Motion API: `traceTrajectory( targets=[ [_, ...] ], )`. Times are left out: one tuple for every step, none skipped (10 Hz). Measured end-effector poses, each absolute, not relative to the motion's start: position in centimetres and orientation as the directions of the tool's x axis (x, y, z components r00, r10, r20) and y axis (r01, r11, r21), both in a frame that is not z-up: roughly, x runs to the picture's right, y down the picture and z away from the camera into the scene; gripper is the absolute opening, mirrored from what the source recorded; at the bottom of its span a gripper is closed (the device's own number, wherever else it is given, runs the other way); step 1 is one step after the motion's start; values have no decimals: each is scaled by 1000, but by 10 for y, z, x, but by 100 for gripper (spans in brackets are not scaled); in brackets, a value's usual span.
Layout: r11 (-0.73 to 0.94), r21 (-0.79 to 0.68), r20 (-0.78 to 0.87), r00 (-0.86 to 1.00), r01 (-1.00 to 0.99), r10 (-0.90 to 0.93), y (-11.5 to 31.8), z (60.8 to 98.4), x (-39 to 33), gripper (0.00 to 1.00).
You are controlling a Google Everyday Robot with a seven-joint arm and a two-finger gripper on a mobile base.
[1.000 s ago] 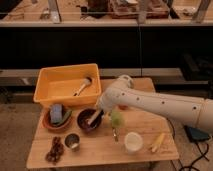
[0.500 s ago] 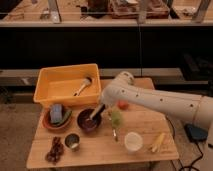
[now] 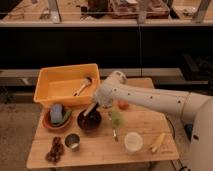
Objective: Wipe purple bowl with eraser
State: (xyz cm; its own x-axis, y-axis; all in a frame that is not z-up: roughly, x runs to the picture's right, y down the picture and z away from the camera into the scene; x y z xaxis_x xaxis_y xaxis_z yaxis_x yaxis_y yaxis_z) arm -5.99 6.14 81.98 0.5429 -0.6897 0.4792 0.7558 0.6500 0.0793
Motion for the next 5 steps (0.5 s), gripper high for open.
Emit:
traceTrajectory(
  targets=[
    [645,95,479,533,758,-697,60,818,-66,0],
    [643,104,481,527,759,-701,59,815,-70,0],
    [637,115,485,517,762,-706,60,812,-76,0],
    [633,124,487,508,764,-710,61,807,-78,0],
    [629,128,489,503,766,-712,63,804,-78,0]
  ],
)
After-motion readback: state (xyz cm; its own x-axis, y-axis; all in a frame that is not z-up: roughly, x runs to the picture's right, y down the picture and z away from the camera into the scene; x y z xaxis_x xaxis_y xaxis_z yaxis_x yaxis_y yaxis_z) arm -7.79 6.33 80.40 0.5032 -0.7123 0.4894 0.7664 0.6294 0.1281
